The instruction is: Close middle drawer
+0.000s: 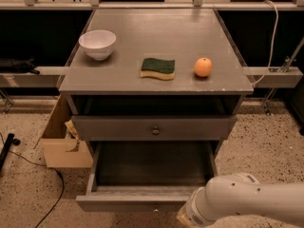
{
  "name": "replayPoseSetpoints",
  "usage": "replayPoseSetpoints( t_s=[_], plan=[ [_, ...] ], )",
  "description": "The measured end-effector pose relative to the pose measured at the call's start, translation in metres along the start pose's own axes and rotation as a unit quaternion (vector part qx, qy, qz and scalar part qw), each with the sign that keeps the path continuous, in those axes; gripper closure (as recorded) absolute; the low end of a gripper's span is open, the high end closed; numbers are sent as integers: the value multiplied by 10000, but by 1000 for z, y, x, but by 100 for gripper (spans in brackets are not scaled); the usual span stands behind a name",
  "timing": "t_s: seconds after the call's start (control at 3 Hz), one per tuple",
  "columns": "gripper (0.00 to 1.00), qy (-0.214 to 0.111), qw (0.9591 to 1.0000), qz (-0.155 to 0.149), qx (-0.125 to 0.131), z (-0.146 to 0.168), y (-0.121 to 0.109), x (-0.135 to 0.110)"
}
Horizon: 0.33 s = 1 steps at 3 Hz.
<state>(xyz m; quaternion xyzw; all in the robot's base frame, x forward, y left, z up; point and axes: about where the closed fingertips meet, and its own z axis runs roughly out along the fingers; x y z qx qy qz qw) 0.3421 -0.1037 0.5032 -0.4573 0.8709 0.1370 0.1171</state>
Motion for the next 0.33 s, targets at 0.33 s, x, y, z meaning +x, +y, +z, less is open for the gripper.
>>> replayPoseSetpoints(
  t_s=[0.33],
  plan=[
    [85, 7, 9999, -19, -101, 10, 8, 9]
  ],
)
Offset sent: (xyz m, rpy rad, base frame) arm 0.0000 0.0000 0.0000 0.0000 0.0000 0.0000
